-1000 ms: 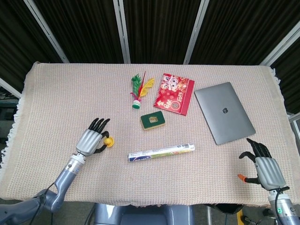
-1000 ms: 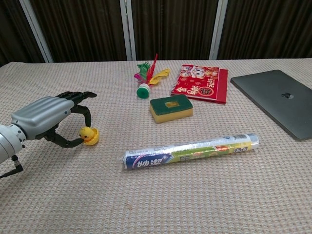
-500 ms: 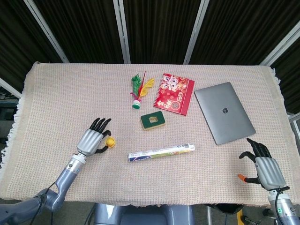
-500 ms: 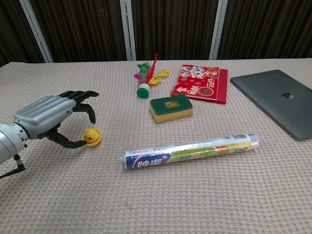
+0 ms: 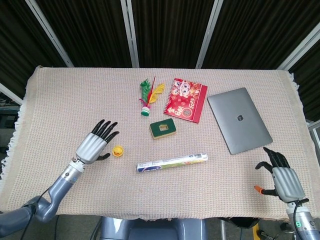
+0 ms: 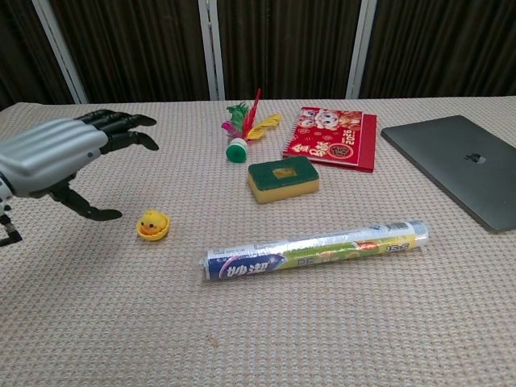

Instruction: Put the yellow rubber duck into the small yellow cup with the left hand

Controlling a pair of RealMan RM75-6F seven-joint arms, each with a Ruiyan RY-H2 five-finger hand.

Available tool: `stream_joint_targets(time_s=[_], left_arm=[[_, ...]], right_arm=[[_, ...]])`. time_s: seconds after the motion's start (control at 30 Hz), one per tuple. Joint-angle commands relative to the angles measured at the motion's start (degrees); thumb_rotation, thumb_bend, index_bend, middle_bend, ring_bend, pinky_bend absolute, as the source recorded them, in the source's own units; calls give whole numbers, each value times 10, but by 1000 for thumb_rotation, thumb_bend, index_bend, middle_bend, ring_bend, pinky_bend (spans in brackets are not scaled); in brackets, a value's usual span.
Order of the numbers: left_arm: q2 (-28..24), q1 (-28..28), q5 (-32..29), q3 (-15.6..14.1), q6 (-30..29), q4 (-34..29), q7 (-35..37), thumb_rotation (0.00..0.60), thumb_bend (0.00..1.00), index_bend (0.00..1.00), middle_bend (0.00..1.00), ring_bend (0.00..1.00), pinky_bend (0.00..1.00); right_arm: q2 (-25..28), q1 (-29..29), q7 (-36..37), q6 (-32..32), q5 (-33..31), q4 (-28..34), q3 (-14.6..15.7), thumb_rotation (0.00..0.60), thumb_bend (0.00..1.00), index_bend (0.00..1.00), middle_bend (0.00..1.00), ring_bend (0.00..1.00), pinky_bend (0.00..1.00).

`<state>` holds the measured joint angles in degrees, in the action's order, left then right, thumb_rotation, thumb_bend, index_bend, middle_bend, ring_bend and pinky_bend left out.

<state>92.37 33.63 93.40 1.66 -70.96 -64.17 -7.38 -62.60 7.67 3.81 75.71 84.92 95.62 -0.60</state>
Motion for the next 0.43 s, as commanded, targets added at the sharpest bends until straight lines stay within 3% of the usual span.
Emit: stream_joint_targets(time_s=[0.03,0.1,0.27,0.43], left_arm=[[-114,-12,64,-30,-62,-81,-59,600,132,153,0,0,0],[-174,-36,77,-49,-90,-131,-75,600,119,127,0,0,0],[-263,-112,56,-88,-142,-227,-84,600,90,84,0,0,0],[-257,-177,34,-102,-195,-236,-56,600,84,75,0,0,0]], right_arm=[[-2,1,-30,8,14,-14,2,600,0,419,11,0,0],[-6,1,-42,13,20,-17,3,600,0,420,11,0,0],[-7,1,-44,13,21,-15,4,600,0,420,11,0,0],[-7,1,-44,12,16,-10,3,600,0,420,11,0,0]])
